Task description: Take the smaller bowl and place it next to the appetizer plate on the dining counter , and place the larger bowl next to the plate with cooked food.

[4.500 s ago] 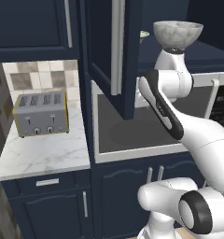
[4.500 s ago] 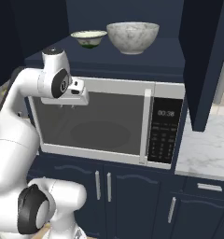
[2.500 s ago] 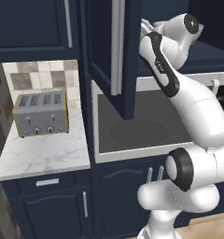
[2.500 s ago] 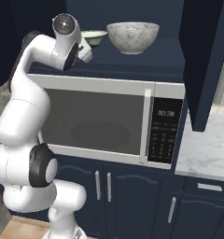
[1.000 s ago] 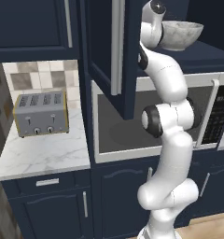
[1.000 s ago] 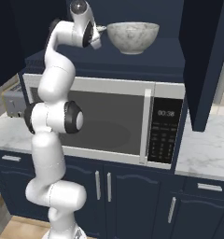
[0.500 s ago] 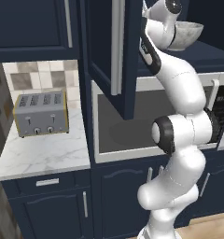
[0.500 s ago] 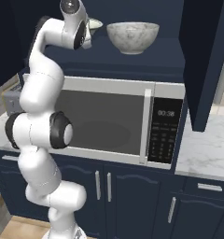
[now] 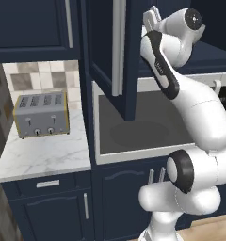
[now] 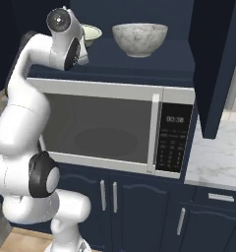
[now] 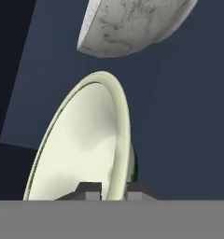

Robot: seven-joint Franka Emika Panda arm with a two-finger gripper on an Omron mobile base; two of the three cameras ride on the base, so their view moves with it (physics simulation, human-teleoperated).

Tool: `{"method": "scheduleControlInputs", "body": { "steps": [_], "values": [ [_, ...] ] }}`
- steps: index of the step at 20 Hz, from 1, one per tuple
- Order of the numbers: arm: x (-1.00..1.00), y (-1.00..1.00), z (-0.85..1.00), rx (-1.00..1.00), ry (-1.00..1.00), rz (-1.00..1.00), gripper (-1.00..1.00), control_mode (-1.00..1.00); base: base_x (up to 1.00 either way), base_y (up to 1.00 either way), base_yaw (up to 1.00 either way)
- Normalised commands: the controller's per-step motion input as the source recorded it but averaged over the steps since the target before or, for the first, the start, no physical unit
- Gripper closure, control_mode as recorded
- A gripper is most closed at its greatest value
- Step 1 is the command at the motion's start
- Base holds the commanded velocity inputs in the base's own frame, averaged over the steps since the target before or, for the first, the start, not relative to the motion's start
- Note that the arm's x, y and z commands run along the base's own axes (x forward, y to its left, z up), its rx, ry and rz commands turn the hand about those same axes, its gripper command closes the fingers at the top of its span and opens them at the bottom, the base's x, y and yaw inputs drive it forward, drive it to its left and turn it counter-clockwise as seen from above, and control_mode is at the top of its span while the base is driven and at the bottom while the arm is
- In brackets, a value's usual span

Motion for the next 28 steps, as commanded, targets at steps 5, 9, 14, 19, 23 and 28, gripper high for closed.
{"method": "scheduleControlInputs", "body": {
  "steps": [5, 9, 14, 19, 23, 28],
  "values": [
    [-1.0, -0.03, 0.05, -0.03, 0.0, 0.0, 1.0, -1.0, 0.0, 0.0, 0.0],
    [-1.0, -0.15, -0.15, 0.0, 0.0, 0.0, 1.0, -1.0, 0.0, 0.0, 0.0],
    [-1.0, -0.19, -0.4, -0.01, 0.06, 0.0, 1.0, -1.0, 0.0, 0.0, 0.0],
    [-1.0, -0.03, -0.91, -0.08, 0.15, 0.0, 1.0, -1.0, 0.0, 0.0, 0.0],
    [-1.0, 0.0, -1.0, -0.07, 0.11, 0.0, 1.0, -1.0, 0.0, 0.0, 0.0],
    [-1.0, -0.12, -0.76, -0.01, 0.01, -0.05, 1.0, -1.0, 0.0, 0.0, 0.0]
  ]
}}
